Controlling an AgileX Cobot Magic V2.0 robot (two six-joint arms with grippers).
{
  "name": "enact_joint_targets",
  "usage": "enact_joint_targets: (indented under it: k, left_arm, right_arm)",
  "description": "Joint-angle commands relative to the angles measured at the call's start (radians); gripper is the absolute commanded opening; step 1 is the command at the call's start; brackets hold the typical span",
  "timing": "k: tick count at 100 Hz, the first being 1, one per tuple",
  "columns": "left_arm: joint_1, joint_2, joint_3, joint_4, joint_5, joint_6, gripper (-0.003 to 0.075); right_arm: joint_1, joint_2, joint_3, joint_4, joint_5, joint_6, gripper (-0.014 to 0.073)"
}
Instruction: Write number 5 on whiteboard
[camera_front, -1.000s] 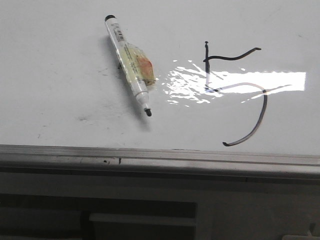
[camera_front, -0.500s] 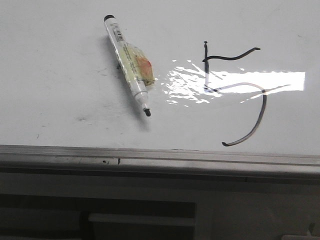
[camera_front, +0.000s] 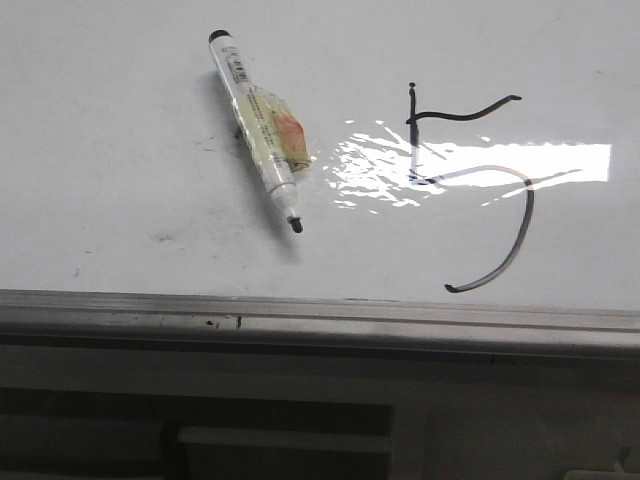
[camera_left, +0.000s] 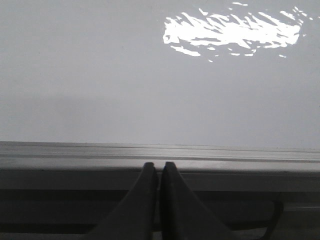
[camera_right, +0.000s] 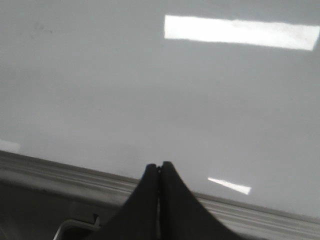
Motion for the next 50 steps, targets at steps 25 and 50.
enact_joint_targets:
  k: [25, 50]
  left_arm:
    - [0.001, -0.027, 0.025, -0.002, -0.055, -0.009, -0.002]
    - [0.001, -0.027, 0.025, -0.002, -0.055, -0.009, -0.002]
  right_arm:
    - [-0.008, -0.013, 0.021, -0.001, -0.008, -0.018, -0.0045]
    - [-0.008, -0.013, 0.021, -0.001, -0.003, -0.018, -0.0045]
